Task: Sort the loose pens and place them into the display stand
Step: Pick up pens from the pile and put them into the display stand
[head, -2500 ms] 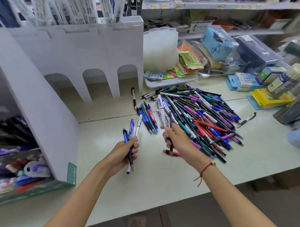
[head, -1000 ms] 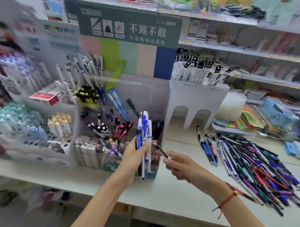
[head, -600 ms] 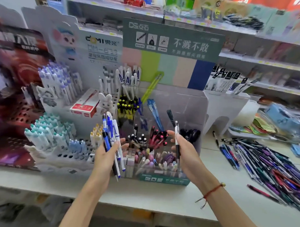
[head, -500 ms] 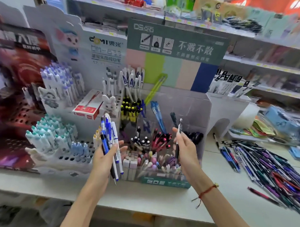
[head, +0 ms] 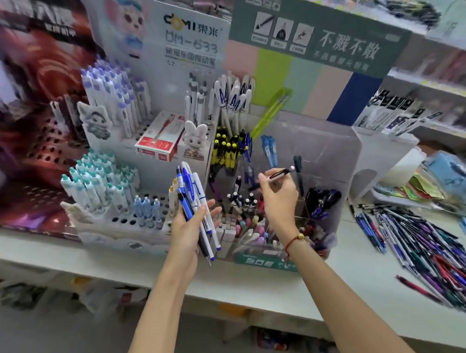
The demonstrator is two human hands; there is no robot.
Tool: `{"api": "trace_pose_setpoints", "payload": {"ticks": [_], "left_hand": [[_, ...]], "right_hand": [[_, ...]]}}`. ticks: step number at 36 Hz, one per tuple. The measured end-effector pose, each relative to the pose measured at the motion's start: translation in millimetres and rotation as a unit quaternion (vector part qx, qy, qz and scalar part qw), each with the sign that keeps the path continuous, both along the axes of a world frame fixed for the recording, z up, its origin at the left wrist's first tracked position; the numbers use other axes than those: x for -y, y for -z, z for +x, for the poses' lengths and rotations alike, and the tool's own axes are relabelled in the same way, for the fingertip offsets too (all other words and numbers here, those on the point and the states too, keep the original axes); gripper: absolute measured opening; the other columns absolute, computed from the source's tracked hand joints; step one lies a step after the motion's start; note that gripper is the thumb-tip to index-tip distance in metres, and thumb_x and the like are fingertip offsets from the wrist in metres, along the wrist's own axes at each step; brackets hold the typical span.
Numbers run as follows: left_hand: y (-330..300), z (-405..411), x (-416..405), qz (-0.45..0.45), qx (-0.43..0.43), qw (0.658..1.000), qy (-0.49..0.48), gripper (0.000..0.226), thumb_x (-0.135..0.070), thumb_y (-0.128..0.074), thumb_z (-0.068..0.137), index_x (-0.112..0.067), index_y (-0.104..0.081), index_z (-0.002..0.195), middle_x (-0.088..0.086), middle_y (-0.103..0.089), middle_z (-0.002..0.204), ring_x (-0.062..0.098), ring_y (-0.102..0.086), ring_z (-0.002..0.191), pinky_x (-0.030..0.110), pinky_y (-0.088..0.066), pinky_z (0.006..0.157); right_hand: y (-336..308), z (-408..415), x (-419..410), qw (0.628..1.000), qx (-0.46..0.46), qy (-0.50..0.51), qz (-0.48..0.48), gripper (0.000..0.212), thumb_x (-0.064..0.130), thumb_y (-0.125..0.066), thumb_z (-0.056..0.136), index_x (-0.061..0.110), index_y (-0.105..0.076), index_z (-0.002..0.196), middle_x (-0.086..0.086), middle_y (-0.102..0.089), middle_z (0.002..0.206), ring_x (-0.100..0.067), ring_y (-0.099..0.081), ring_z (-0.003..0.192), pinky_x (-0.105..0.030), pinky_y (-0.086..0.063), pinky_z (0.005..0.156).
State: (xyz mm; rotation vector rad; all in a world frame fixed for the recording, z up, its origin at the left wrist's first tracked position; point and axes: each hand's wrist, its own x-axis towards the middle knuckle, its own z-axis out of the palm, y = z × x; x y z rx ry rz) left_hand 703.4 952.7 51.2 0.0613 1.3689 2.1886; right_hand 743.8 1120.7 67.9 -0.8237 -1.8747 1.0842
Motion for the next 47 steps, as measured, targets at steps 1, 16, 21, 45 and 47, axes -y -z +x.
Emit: {"api": "trace_pose_setpoints", "payload": {"ticks": [1, 16, 21, 45, 47], "left_hand": [[-0.5, -0.1, -0.5, 0.0, 0.001, 1.0, 0.001, 0.03, -0.012, -0.05, 0.098, -0.028, -0.05, 0.123, -0.001, -0.067, 0.114, 0.014, -0.066, 0.101, 0.028, -0.054, 0.075], [-4.2, -1.6, 4.9, -0.006, -0.015, 1.0, 0.027, 0.039, -0.014, -0.051, 0.096, -0.02, -0.047, 0.135, -0.002, -0.07, 0.11, 0.014, -0.068, 0.1, 0.036, -0.053, 0.09], [-5.8, -2.1, 4.3, 0.004, -0.005, 1.0, 0.03, 0.034, -0.012, -0.051, 0.096, -0.021, -0.049, 0.129, 0.0, -0.07, 0.108, 0.013, -0.07, 0.096, 0.033, -0.053, 0.087], [-32.1, 2.9, 12.9, 0.011, 0.038, 0.986, 0.164, 0.024, -0.014, -0.057, 0.091, -0.022, -0.062, 0.112, -0.001, -0.075, 0.098, 0.01, -0.072, 0.085, 0.023, -0.056, 0.062], [-36.4, 5.9, 11.2, 0.003, 0.039, 0.981, 0.189, 0.024, -0.015, -0.059, 0.089, -0.02, -0.063, 0.112, -0.001, -0.075, 0.094, 0.01, -0.072, 0.079, 0.022, -0.055, 0.059]], "right_hand": [[2.6, -1.1, -1.5, 0.998, 0.056, -0.015, 0.025, 0.012, 0.02, -0.065, 0.091, 0.012, -0.06, 0.098, 0.005, -0.063, 0.076, -0.008, -0.06, 0.07, -0.029, -0.049, 0.071], [11.2, -1.4, 1.4, 0.939, 0.263, -0.068, 0.212, 0.02, 0.026, -0.048, 0.099, 0.009, -0.059, 0.103, -0.007, -0.059, 0.1, -0.024, -0.06, 0.086, -0.03, -0.043, 0.069], [5.5, 1.2, -2.5, 0.921, 0.233, -0.012, 0.311, 0.024, 0.025, -0.064, 0.091, 0.014, -0.058, 0.112, -0.005, -0.068, 0.074, -0.024, -0.064, 0.065, -0.028, -0.042, 0.055], [-46.2, -3.3, 20.6, 0.929, 0.124, -0.294, -0.187, 0.035, 0.04, -0.053, 0.095, 0.022, -0.056, 0.125, 0.003, -0.063, 0.113, -0.007, -0.061, 0.08, -0.018, -0.046, 0.067], [-46.8, -3.4, 20.1, 0.9, 0.17, -0.356, -0.184, 0.062, 0.047, -0.06, 0.087, 0.026, -0.04, 0.142, 0.006, -0.057, 0.126, -0.01, -0.064, 0.101, -0.026, -0.051, 0.079]]}}
